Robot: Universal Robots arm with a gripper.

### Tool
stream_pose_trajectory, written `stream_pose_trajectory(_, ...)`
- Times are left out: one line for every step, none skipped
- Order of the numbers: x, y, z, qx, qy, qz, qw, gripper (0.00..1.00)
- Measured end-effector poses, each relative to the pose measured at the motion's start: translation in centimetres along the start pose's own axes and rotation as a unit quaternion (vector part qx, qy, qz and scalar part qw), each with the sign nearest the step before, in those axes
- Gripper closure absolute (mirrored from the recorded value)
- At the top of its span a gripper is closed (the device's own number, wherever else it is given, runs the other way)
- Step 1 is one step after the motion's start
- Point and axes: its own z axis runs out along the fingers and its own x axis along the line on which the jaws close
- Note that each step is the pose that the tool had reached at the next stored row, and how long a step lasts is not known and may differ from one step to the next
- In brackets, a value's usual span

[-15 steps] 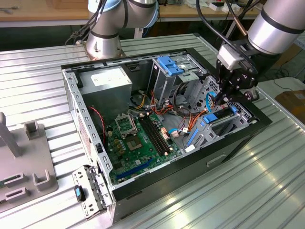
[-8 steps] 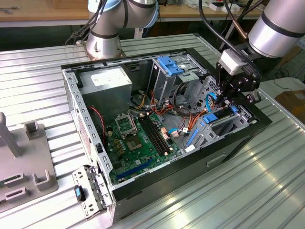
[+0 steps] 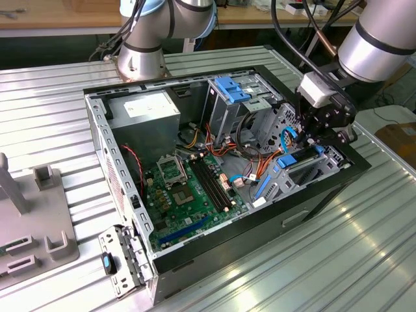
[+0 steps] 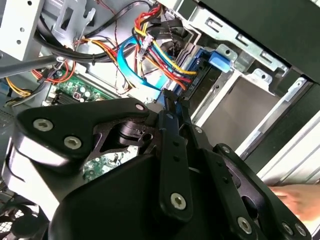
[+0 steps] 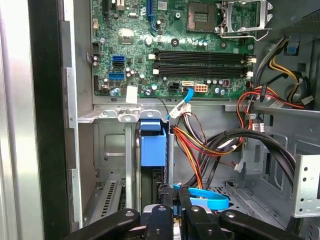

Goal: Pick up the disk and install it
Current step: 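Insert the second disk wire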

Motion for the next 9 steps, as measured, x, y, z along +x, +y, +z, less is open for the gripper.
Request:
stream_pose_trajectory(0.23, 0.13, 0.01, 0.0029, -0.0003, -0.003, 1.0, 0.84)
stream_pose_trajectory(0.4, 0.14, 0.04, 0.0054, -0.001, -0.009, 0.9999, 0.84)
stream_pose_trajectory(0.53, 0.16, 0.06, 0.0073, -0.0016, -0.015, 0.9999, 0.84)
stream_pose_trajectory(0.6, 0.16, 0.08, 0.0085, -0.002, -0.019, 0.9998, 0.84)
stream_pose_trajectory(0.72, 0.2, 0.1, 0.0103, -0.0026, -0.024, 0.9997, 0.84)
stream_pose_trajectory(0.79, 0.32, 0.09, 0.0106, -0.0027, -0.026, 0.9996, 0.84)
stream_pose_trajectory(0.84, 0.39, 0.09, 0.0108, -0.0028, -0.026, 0.9996, 0.84)
stream_pose_trajectory(0.91, 0.48, 0.1, 0.0109, -0.0029, -0.027, 0.9996, 0.84)
stream_pose_trajectory(1.0, 0.5, 0.15, 0.011, -0.0031, -0.028, 0.9995, 0.84)
